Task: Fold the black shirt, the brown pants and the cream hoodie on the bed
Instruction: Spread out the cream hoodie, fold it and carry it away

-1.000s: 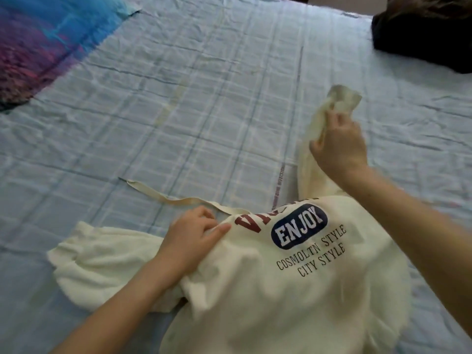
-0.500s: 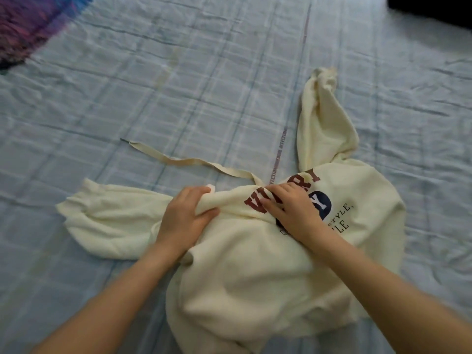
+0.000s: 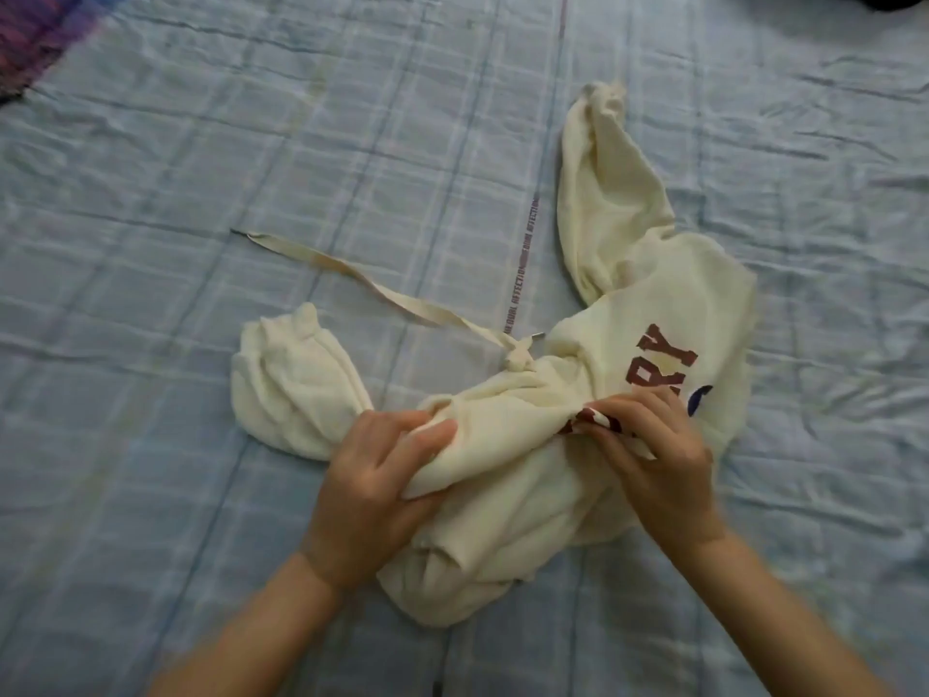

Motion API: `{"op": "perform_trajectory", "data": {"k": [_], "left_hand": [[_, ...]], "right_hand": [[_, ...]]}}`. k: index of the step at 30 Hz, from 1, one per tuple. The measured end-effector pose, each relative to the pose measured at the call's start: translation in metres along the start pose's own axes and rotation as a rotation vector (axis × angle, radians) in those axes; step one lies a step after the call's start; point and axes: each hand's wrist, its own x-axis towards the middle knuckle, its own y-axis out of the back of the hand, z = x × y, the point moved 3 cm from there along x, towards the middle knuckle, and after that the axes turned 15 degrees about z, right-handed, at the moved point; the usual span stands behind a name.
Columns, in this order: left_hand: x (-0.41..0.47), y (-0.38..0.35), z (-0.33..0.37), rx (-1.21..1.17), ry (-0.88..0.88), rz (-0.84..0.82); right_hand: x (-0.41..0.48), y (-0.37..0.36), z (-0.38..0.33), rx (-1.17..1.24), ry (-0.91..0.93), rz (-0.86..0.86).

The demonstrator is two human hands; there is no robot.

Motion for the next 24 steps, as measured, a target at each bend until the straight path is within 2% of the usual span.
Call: {"op": "perform_trajectory", "data": {"k": [2,7,12,14,16,19,21,23,24], "left_hand": [[-0.021,-0.003,0.014,-0.004,-0.063,-0.059],[-0.058,-0.008,0.034,0.069,-0.149,-0.127],[-0.076,-0.004,0.047,0.083,-0.169,-0.129],[-0.085,-0.003,0.054,0.078,-0.098,-0.176],[-0.088,0.002,0.054,0.083,-0.001,-0.195],[-0.082,0.014,0.053,-0.048,0.098,-0.145],[-0.073,0.028,0.045,-0.108,0.234,0.027],[-0.065,0.046,0.024,0.048,0.465,0.284],[-0.062,0.053,0.009,0.156,0.646,0.372]], "right_hand": [[-0.033,0.017,-0.004,-0.059,-0.031,-0.050],[-0.072,0.032,-0.029,-0.152,-0.124,-0.311],[-0.015,0.014,-0.072,-0.190,-0.064,-0.110],[0.006,-0.015,-0.089,-0.141,0.028,-0.166],[0.017,-0.052,-0.101,-0.065,0.110,-0.319],[0.019,-0.098,-0.109,0.023,0.006,-0.622],[0.012,-0.118,-0.112,0.116,-0.131,-0.769],[0.007,-0.128,-0.112,0.152,-0.210,-0.830],[0.005,-0.131,-0.111,0.149,-0.235,-0.846]]}}
